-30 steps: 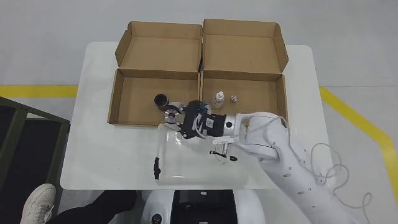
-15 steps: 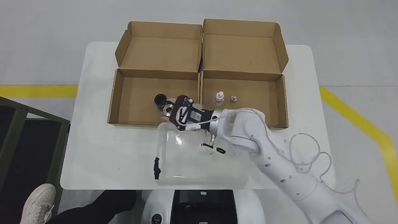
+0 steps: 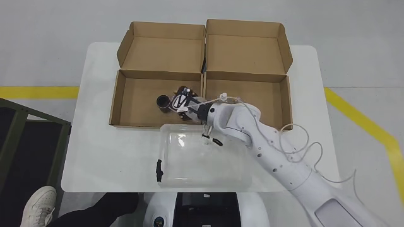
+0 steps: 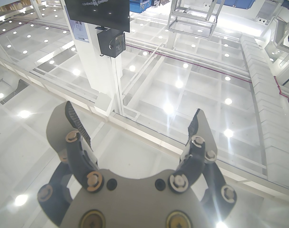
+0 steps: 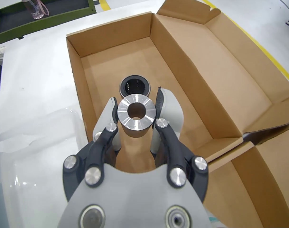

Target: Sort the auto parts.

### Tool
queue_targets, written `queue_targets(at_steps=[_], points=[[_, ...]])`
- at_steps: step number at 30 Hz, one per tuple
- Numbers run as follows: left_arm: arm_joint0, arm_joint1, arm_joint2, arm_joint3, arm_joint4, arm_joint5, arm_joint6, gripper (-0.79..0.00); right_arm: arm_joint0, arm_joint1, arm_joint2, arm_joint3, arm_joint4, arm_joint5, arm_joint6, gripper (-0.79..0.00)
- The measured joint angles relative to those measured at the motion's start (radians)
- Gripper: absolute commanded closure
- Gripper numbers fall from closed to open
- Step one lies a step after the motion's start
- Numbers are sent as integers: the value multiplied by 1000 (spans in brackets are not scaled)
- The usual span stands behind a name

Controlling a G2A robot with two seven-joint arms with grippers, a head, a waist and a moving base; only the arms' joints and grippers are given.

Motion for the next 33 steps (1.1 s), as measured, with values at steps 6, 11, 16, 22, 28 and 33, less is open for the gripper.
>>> queue_targets(at_steps=[6, 11, 16, 22, 28, 33], points=[[0, 0, 0, 0, 0, 0, 0, -785, 23, -17, -11, 51, -3, 33, 22, 0], [0, 0, 0, 0, 0, 0, 0, -785, 38, -30, -20, 80, 1, 51, 56, 0], [0, 0, 0, 0, 0, 0, 0, -785, 52, -43, -30, 108, 11, 65, 88, 0], [0, 0, 0, 0, 0, 0, 0, -785, 68, -60, -43, 143, 20, 72, 115, -71], [0, 0, 0, 0, 0, 0, 0, -785, 77, -73, -53, 168, 21, 67, 129, -212], [0, 0, 0, 0, 0, 0, 0, -785, 80, -80, -55, 175, 18, 60, 148, -305]])
